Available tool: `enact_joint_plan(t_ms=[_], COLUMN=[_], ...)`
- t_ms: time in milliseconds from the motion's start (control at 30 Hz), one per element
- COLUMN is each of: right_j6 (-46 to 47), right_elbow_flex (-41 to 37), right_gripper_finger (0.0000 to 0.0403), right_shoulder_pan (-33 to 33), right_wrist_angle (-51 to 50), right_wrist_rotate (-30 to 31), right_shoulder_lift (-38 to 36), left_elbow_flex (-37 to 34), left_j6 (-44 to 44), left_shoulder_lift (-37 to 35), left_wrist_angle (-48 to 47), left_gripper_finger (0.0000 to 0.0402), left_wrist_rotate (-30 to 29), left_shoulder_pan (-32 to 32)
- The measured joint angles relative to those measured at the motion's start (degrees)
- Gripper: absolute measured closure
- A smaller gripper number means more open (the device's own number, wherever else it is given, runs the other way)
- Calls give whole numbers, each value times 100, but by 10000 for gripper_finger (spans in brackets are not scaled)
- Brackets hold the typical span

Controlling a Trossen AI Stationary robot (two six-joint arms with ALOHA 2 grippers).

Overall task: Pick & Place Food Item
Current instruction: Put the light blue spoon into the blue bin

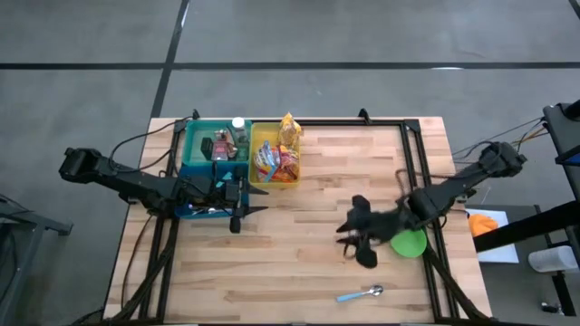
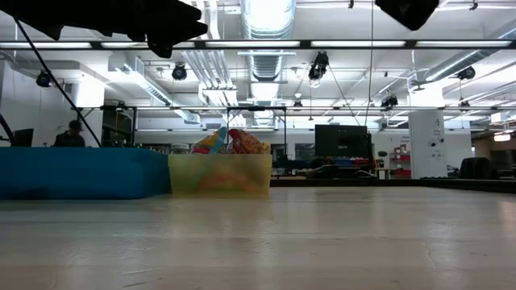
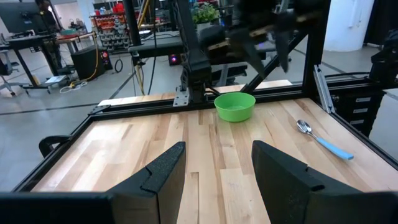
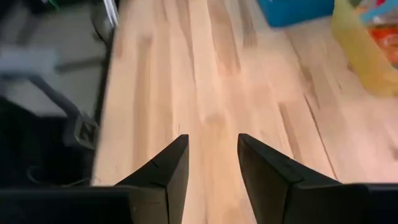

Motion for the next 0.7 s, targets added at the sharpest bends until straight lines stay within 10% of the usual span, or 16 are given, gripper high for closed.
enact_joint_plan(t_ms=[700], right_j6=[2866], right_elbow_flex=[2428], right_gripper_finger=[268], right_shoulder_pan=[2174], right_wrist_angle=[-2510], right_wrist_rotate=[45], right_shoulder_lift=[3159], left_elbow_flex=[0], left_j6=[11], left_shoulder_lift=[2], left_wrist_angle=[-313], left_gripper_finger=[216], left_wrist_rotate=[0], left_shoulder_pan=[0])
